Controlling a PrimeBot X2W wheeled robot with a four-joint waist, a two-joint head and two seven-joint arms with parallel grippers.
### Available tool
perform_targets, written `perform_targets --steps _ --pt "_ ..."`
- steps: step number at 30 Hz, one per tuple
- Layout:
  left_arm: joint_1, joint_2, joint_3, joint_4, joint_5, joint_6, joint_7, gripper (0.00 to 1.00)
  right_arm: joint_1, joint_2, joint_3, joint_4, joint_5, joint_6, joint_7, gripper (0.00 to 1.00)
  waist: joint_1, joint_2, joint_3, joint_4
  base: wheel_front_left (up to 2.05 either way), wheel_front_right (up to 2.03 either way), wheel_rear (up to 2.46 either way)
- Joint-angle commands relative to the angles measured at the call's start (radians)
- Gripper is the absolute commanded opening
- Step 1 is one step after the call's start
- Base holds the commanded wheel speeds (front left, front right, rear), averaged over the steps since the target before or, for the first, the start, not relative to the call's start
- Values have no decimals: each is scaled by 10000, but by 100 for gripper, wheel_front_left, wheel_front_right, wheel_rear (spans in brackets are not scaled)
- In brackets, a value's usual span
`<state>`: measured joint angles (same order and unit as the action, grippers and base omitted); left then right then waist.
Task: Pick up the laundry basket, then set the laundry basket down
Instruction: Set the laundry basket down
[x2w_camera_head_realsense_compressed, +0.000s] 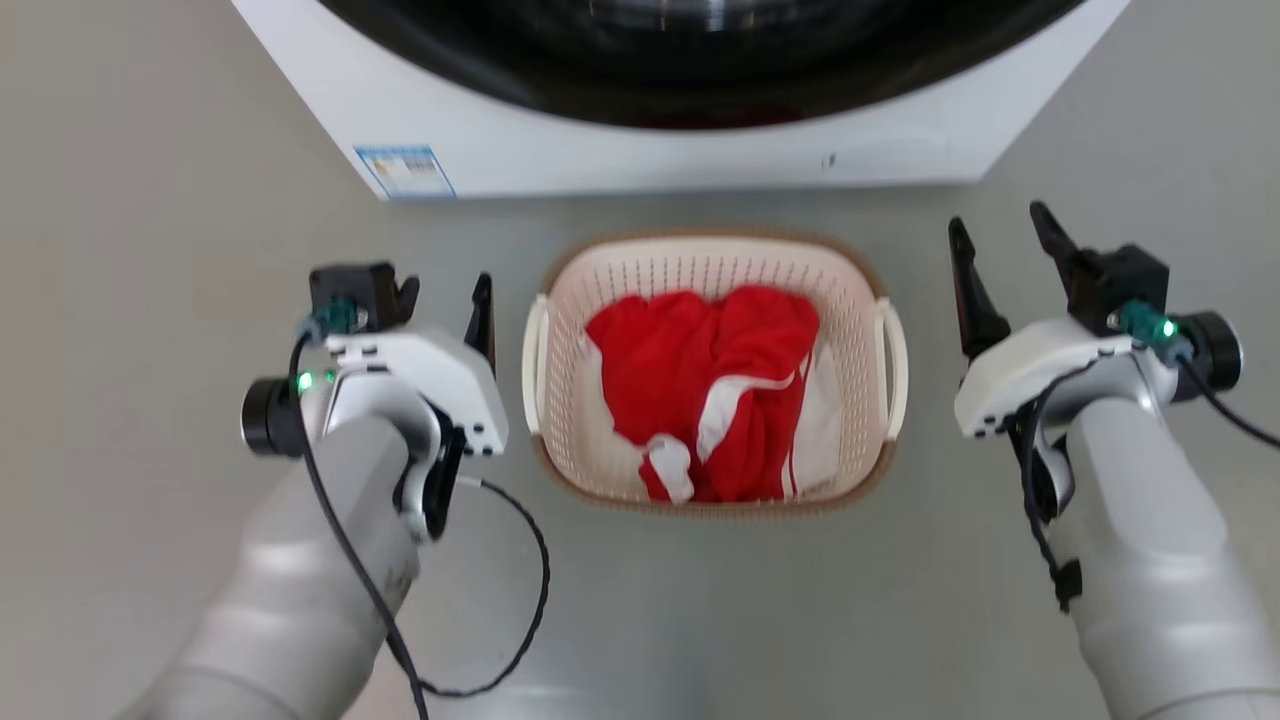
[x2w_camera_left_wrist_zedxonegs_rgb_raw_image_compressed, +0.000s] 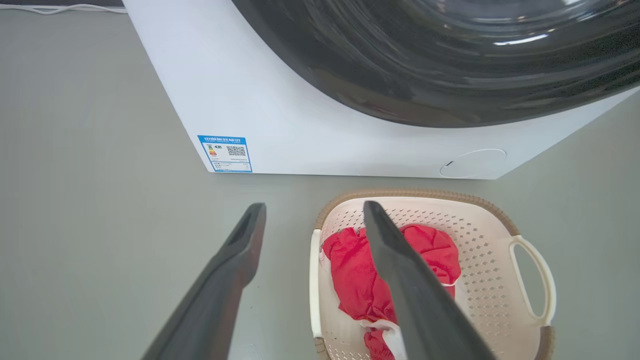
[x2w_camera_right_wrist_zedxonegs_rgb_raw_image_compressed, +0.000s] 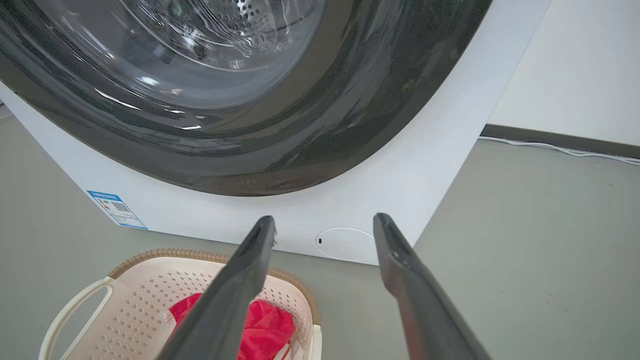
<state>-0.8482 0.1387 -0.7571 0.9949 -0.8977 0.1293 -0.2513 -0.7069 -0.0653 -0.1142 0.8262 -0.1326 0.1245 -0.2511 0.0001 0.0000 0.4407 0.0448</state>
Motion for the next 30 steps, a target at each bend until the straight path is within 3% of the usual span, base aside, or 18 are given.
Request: perform_targets --steps 1,14,30 --pt "299 321 468 -383 296 110 -103 100 351 150 220 -336 2 62 -106 100 -1 0 -760 71 0 0 0" --pt "2972 695 2775 -2288 2026 -22 -104 100 2127 95 445 -1563 348 62 -106 100 -1 0 -2817 179 0 0 0" --pt "5556 836 4419 -3997 3050 -100 -104 100 3933 46 462 -2426 624 62 -107 100 -1 0 -4306 298 0 0 0"
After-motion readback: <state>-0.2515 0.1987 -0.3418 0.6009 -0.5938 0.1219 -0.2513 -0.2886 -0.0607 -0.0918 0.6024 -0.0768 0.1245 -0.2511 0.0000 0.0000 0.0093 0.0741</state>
